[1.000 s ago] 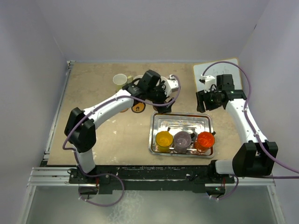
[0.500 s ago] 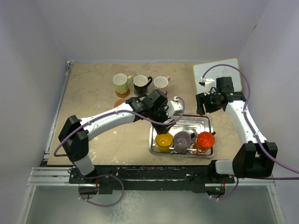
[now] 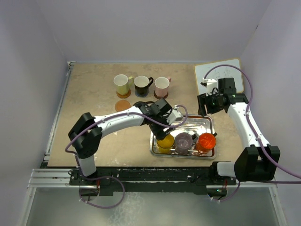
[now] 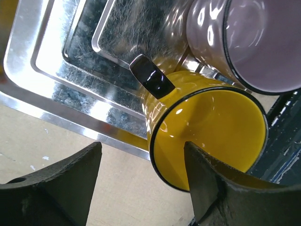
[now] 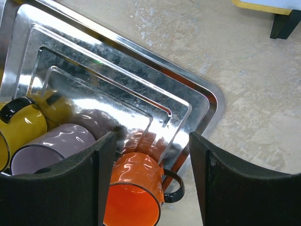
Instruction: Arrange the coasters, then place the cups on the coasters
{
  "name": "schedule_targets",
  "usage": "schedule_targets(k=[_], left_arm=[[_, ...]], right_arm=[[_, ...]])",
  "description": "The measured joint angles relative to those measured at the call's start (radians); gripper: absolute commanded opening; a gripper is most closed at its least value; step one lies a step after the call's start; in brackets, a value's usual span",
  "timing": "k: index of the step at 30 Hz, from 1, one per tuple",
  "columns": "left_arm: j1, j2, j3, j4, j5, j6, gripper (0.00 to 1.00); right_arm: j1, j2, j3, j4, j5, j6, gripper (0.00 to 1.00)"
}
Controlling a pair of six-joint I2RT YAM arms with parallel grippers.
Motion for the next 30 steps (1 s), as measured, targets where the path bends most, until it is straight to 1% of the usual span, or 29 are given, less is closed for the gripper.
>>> schedule_targets(k=[3,7,11,23,30], left_arm=[[0.000,0.035,0.000,-0.005,-0.002,-0.013,0.60],[0.000,0.048,0.001,-0.014,-0.004,-0.028,0.51],[-0.001,0.053,0.010,-0.022,-0.004,-0.043,0.46],[-0.003,0.103,0.051,-0.026,-0.001,-0.056,0.26],[-0.010,0.113,0.068,-0.035,0.007,-0.070,0.11]], right_arm=[[0.000,-0.015,0.000,0.000,0.000,0.000,0.66],[0.000,-0.023,0.000,0.000,0.000,0.000,0.66],[0.000,-0.023,0.000,0.000,0.000,0.001,0.66],[0.000,-0.023,0.000,0.001,0.000,0.001,0.66],[0.000,-0.023,-0.005,0.003,0.001,0.001,0.66]])
